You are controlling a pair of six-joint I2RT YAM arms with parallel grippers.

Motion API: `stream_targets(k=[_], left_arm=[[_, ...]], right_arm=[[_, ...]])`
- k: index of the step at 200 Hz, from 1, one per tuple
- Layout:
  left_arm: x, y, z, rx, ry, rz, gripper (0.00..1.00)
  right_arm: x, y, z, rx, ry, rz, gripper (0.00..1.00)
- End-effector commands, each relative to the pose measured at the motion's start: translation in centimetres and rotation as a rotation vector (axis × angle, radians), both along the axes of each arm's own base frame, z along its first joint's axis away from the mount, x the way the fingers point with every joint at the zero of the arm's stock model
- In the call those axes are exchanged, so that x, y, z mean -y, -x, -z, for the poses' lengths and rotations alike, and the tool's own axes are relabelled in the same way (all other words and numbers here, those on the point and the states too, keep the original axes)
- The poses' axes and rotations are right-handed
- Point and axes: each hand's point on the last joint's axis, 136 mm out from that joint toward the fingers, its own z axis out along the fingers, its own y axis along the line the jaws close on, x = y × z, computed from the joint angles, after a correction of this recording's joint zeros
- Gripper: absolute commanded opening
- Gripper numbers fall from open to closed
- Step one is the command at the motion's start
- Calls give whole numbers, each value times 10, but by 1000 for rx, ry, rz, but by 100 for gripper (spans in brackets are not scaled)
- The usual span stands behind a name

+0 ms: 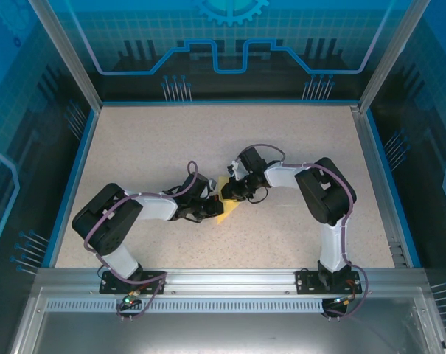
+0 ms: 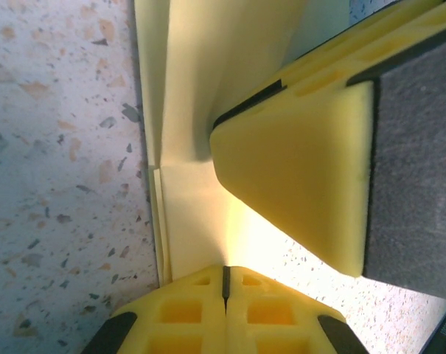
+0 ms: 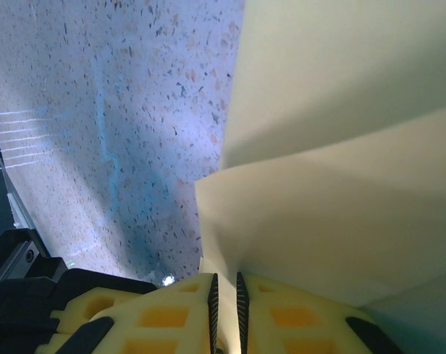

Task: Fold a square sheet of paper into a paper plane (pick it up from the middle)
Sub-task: Fourth fold the wing at the center of the table.

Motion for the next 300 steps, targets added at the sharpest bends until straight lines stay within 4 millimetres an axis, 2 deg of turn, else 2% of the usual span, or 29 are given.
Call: stream_targets(k=[1, 40, 152, 224, 300], left_arm=[[-42, 42, 56, -171, -220, -5, 0], [-44, 45, 60, -182, -227, -2, 0], [-45, 47, 59, -187, -232, 1, 0], [-46, 49, 60, -190, -238, 6, 0], [-46, 49, 60, -189, -241, 11, 0]], right_arm=[[8, -11, 12, -8, 34, 42, 17], [18, -29, 20, 1, 79, 85, 17], [28, -59, 13, 31, 96, 135, 18], [40, -83, 19, 19, 99, 164, 19], [51, -106, 15, 19, 92, 203, 20]])
